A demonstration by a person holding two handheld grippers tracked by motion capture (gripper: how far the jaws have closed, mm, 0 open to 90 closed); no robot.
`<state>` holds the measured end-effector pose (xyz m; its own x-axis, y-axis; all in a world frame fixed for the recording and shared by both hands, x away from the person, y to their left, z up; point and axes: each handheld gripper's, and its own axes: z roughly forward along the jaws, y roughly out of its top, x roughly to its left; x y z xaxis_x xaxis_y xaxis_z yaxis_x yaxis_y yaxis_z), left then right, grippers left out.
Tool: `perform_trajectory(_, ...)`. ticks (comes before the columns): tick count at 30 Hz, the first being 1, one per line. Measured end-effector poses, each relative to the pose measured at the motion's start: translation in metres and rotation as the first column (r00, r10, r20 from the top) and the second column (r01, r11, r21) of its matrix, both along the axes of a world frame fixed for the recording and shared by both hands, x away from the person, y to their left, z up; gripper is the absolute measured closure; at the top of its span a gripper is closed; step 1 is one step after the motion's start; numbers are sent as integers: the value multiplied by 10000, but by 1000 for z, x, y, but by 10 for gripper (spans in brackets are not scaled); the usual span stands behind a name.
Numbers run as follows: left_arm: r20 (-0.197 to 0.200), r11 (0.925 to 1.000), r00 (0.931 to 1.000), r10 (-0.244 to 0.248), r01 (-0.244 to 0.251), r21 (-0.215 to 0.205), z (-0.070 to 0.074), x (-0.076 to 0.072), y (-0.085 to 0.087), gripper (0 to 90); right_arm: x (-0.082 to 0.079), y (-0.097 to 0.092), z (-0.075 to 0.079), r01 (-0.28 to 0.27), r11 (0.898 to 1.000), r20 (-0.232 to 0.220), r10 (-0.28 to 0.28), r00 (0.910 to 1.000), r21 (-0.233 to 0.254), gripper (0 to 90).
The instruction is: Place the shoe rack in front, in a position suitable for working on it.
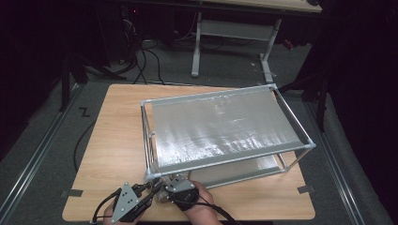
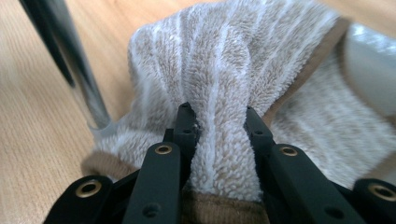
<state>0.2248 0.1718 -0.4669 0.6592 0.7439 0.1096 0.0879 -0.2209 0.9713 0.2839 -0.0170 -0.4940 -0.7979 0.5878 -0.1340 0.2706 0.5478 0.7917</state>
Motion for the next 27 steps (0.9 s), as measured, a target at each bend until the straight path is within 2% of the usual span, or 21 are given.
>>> perform_trajectory(1,-10,10000,10000,1,-1,-15,0,0,0,785,1,-4,3,-14,9999,246,11,9997,123,731)
perform_trajectory(3,-8,10000,10000,4,-4,-18,0,0,0,785,-2,-13,8,257,9991,177,-263,9995,326,731)
perform_trajectory(9,-18,10000,10000,20,-20,27,0,0,0,785,-8,-41,22,675,9956,634,-715,9954,643,730)
perform_trajectory(12,-25,10000,10000,9,-9,11,0,0,0,785,-11,-56,30,915,9928,994,-990,9901,773,729)
perform_trajectory(16,-26,10000,10000,-32,32,13,0,0,1,784,-14,-80,37,1391,9861,1255,-1498,9807,903,727)
perform_trajectory(21,-100,10000,9999,23,-23,26,1,0,1,784,-20,-116,41,2097,9720,1359,-2231,9653,1063,727)
perform_trajectory(27,-53,10000,10000,-35,35,7,0,0,1,784,-35,-164,45,3081,9402,1236,-3263,9372,1455,727)
